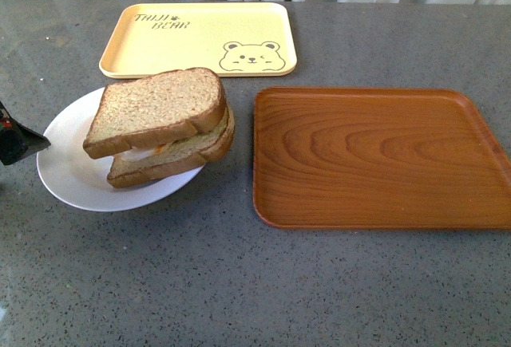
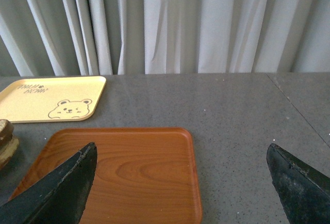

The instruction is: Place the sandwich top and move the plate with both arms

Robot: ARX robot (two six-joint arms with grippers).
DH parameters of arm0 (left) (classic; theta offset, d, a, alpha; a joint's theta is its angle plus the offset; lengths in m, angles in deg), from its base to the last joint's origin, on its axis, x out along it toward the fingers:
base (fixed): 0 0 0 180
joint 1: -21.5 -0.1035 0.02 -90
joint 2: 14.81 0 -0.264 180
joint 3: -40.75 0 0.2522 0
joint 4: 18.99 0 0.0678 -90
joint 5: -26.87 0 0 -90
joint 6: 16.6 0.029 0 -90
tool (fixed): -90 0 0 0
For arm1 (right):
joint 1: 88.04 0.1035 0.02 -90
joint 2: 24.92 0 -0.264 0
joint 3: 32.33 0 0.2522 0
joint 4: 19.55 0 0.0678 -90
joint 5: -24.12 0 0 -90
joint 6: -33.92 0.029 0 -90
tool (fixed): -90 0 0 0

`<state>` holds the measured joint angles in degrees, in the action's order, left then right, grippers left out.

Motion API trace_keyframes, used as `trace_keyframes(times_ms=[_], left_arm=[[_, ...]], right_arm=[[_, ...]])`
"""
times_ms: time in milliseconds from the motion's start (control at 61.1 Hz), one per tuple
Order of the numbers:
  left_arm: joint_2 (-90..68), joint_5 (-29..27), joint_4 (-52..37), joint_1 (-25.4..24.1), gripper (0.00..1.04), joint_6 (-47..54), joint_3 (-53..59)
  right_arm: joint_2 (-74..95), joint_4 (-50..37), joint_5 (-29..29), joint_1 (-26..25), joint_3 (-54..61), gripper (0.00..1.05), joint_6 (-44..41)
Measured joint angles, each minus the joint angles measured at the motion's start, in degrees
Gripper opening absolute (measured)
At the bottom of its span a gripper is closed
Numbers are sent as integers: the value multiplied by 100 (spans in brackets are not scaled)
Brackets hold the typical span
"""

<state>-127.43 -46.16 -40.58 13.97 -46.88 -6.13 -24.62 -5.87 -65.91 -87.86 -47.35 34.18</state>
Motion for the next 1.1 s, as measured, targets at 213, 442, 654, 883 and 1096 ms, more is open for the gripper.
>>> trace_keyframes(times_ms=[213,442,654,883,1096], left_arm=[[0,131,138,105,96,-201,-118],[-2,81,286,365,96,-238,-188],[-33,39,310,503,86,-243,-201],[-118,74,352,560,50,-343,-203],[-160,271,356,573,19,-557,-203]], right_arm=[[0,0,0,0,0,96,0],[0,0,0,0,0,96,0],[0,0,0,0,0,96,0],[0,0,0,0,0,96,0],[0,0,0,0,0,96,0]])
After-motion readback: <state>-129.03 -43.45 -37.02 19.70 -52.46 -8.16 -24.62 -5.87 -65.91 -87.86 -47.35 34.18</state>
